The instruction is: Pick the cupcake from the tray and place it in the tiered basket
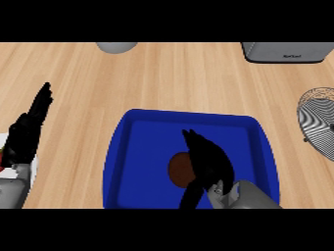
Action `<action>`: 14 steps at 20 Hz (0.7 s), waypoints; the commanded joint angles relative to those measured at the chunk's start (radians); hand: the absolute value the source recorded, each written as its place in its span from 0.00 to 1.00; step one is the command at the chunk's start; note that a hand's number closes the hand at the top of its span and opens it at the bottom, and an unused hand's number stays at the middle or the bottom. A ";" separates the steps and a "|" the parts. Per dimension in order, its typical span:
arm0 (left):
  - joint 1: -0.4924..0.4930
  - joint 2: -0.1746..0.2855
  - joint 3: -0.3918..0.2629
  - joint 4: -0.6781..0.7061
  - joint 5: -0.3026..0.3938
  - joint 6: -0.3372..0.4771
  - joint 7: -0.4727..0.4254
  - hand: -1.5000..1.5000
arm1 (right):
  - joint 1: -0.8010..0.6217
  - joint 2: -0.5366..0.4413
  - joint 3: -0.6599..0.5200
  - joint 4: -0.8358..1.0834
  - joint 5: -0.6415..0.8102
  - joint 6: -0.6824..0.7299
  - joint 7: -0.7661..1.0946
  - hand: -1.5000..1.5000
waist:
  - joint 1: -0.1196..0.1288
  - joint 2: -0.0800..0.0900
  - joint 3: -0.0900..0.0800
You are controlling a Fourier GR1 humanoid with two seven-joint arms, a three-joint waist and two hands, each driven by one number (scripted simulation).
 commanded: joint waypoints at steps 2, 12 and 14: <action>0.006 0.020 0.046 0.003 0.009 -0.054 -0.009 0.50 | 0.007 0.024 -0.047 0.040 0.039 0.065 0.053 0.00 | 0.001 0.000 0.000; 0.026 -0.038 0.042 -0.066 -0.054 -0.039 0.048 0.50 | 0.017 0.157 -0.091 0.144 0.090 0.102 0.027 0.00 | 0.002 0.000 0.000; 0.005 -0.078 0.031 0.017 -0.069 -0.033 -0.027 0.50 | 0.013 0.176 -0.028 0.221 0.097 0.017 -0.009 0.00 | 0.002 0.001 0.000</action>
